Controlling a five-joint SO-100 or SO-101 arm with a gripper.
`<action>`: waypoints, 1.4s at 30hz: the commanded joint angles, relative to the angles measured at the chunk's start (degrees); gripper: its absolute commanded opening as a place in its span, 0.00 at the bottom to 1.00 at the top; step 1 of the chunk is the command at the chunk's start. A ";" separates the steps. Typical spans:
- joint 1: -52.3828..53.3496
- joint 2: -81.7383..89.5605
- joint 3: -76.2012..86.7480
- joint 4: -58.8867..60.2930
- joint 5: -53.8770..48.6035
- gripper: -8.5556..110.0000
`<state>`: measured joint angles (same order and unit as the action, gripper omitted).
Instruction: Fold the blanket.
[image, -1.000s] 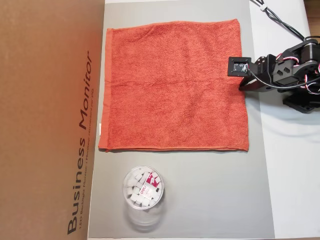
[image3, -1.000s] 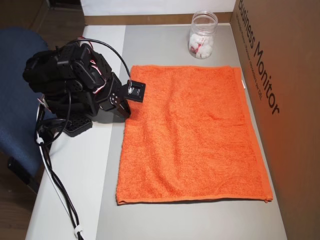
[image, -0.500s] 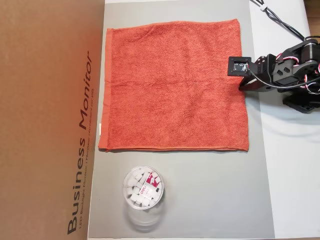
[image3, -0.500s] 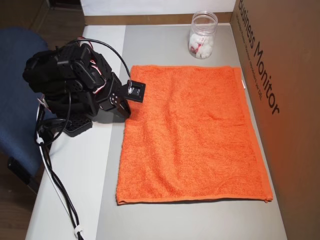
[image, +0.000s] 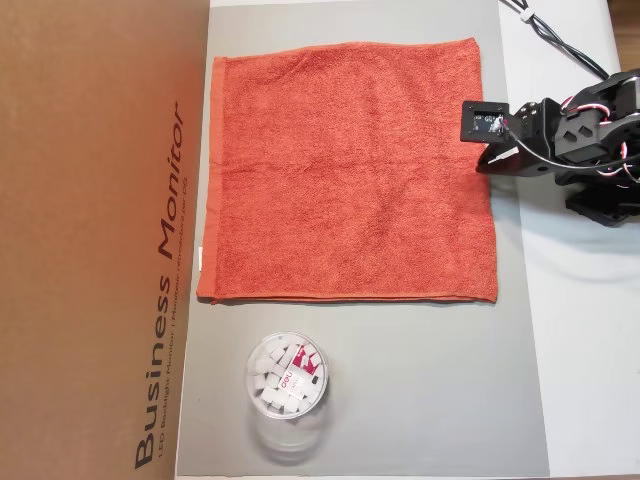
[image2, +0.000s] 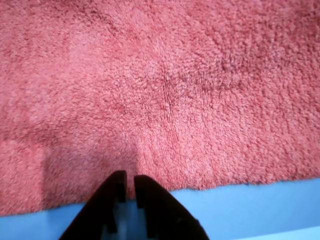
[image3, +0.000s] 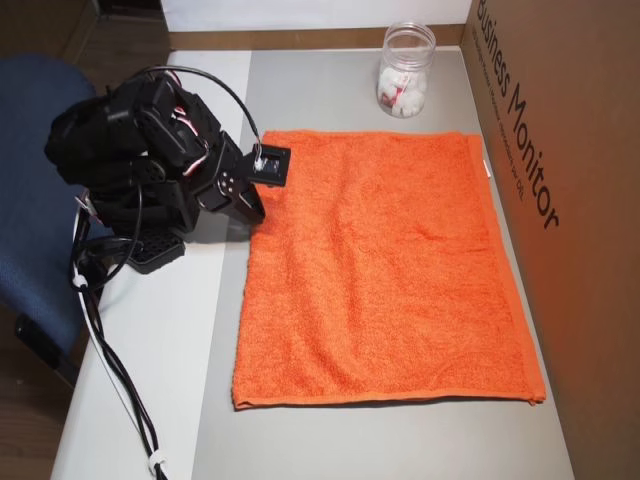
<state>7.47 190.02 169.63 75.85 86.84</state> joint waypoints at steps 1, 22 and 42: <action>-0.26 -4.92 -6.94 0.09 -0.44 0.07; -5.27 -30.15 -37.71 -0.70 -0.53 0.07; -27.25 -34.80 -41.48 0.18 -25.14 0.09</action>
<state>-17.75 155.39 130.87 75.85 64.51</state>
